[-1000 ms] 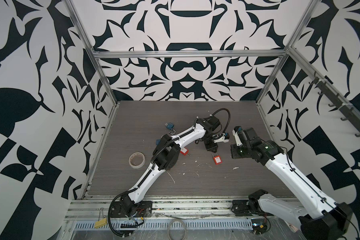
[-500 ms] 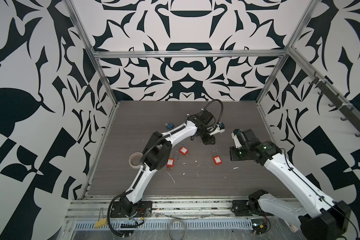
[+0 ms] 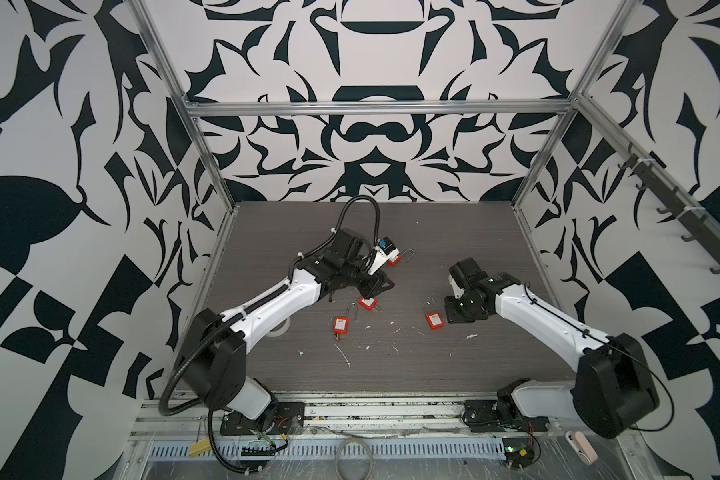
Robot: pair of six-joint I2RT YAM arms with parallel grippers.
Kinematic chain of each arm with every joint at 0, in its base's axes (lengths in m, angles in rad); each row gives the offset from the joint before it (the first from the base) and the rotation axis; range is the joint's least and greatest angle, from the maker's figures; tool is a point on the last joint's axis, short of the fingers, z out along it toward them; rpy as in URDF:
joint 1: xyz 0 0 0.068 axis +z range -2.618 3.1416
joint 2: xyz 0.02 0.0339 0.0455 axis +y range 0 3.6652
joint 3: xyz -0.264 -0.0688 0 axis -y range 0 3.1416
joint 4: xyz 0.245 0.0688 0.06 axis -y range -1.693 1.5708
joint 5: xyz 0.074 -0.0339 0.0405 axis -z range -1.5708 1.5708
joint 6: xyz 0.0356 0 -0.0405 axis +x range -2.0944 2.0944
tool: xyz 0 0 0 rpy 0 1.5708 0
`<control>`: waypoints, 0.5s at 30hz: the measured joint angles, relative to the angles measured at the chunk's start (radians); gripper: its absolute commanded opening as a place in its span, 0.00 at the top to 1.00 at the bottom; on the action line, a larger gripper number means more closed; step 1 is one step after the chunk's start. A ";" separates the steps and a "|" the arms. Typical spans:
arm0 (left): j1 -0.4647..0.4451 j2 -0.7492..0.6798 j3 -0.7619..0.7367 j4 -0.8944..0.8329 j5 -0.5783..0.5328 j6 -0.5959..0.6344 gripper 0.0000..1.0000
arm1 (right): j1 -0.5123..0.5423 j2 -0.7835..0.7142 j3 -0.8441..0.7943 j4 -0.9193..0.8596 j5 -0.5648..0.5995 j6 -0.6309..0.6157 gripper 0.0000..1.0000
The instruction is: Lock with the key
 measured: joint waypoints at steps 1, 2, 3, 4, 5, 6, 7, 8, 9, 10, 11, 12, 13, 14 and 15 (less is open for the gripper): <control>0.001 -0.033 -0.041 0.010 -0.001 -0.017 0.59 | 0.000 0.020 0.000 0.016 0.000 0.002 1.00; 0.002 -0.056 -0.066 0.018 -0.002 -0.030 0.59 | 0.000 0.036 -0.002 0.029 0.000 0.004 1.00; 0.002 -0.087 -0.097 0.026 -0.004 -0.047 0.59 | 0.000 0.057 -0.005 0.045 -0.001 0.008 1.00; 0.002 -0.111 -0.118 0.033 -0.006 -0.060 0.59 | 0.000 0.074 -0.010 0.060 -0.002 0.013 1.00; 0.002 -0.131 -0.136 0.042 -0.008 -0.072 0.59 | 0.000 0.089 -0.018 0.074 -0.003 0.019 1.00; 0.002 -0.149 -0.150 0.051 -0.008 -0.082 0.59 | 0.000 0.101 -0.026 0.086 -0.004 0.024 1.00; 0.002 -0.162 -0.163 0.059 -0.008 -0.090 0.59 | 0.001 0.110 -0.035 0.095 -0.005 0.028 1.00; 0.002 -0.171 -0.172 0.066 -0.008 -0.098 0.59 | 0.001 0.119 -0.045 0.106 -0.005 0.032 0.99; 0.002 -0.176 -0.180 0.072 -0.008 -0.105 0.59 | 0.002 0.127 -0.057 0.116 -0.006 0.036 0.99; 0.002 -0.176 -0.184 0.072 -0.008 -0.109 0.59 | 0.003 0.131 -0.064 0.122 -0.007 0.040 0.99; 0.002 -0.176 -0.191 0.076 -0.009 -0.115 0.59 | 0.005 0.133 -0.072 0.131 -0.008 0.045 0.99; 0.002 -0.176 -0.198 0.078 -0.009 -0.119 0.59 | 0.008 0.133 -0.079 0.141 -0.010 0.049 0.99; 0.002 -0.176 -0.203 0.078 -0.008 -0.122 0.59 | 0.013 0.133 -0.084 0.148 -0.012 0.051 0.99; 0.002 -0.178 -0.208 0.079 -0.008 -0.126 0.59 | 0.018 0.133 -0.087 0.153 -0.013 0.053 0.99; 0.002 -0.182 -0.213 0.078 -0.008 -0.128 0.59 | 0.024 0.133 -0.090 0.163 -0.016 0.054 0.99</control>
